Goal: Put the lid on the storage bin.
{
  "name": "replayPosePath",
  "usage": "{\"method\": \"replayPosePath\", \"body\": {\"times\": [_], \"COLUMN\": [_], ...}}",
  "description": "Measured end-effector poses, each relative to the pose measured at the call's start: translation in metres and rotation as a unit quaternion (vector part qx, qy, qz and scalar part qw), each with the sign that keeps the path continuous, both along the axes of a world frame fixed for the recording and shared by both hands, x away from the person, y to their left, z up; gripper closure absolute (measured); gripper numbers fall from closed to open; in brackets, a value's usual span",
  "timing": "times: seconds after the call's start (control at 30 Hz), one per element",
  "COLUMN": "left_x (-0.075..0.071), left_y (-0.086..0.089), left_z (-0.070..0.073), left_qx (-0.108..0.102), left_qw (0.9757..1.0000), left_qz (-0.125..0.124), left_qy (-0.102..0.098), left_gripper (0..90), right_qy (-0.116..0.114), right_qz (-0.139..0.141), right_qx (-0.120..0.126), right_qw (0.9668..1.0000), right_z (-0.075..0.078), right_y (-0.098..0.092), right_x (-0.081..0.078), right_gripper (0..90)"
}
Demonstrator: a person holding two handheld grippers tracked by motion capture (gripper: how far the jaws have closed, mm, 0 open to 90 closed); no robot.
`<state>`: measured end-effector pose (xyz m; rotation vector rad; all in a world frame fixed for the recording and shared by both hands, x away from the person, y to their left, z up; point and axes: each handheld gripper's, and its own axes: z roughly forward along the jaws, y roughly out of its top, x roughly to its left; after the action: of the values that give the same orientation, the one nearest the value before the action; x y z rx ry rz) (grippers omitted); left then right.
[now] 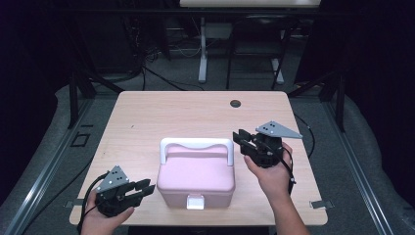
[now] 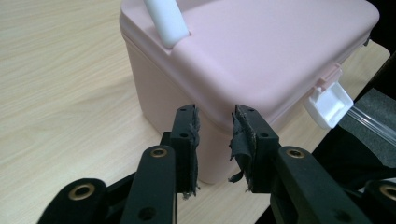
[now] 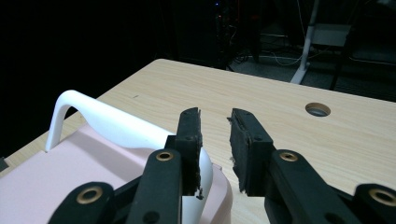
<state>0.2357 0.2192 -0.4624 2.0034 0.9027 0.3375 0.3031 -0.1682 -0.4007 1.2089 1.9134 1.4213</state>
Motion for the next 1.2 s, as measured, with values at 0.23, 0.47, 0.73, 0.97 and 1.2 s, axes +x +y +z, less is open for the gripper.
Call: {"method": "replayPosePath", "body": {"times": [0.23, 0.47, 0.73, 0.97, 1.2], "left_x": [0.008, 0.018, 0.034, 0.049, 0.068], "left_y": [0.000, -0.003, -0.006, -0.006, -0.006], "left_z": [0.007, 0.012, 0.021, 0.030, 0.039], "left_qx": [-0.001, -0.002, -0.010, -0.021, -0.025], "left_qw": [1.0000, 0.9999, 0.9997, 0.9994, 0.9988], "left_qz": [0.005, 0.010, 0.020, 0.026, 0.040], "left_qy": [-0.003, -0.004, -0.009, -0.008, -0.011], "left_gripper": [64.6, 59.4, 56.3, 56.3, 56.2], "right_qy": [-0.001, -0.001, -0.002, 0.003, 0.009], "right_qz": [0.000, 0.001, 0.001, 0.005, 0.002], "right_qx": [-0.001, 0.002, 0.001, 0.000, -0.006], "right_qw": [1.0000, 1.0000, 1.0000, 1.0000, 0.9999], "right_z": [0.000, 0.002, 0.005, 0.008, 0.004], "right_y": [0.000, -0.002, -0.004, -0.003, -0.006], "right_x": [-0.001, -0.001, -0.002, -0.002, -0.003], "right_gripper": [72.6, 70.3, 69.0, 67.7, 64.7]}}
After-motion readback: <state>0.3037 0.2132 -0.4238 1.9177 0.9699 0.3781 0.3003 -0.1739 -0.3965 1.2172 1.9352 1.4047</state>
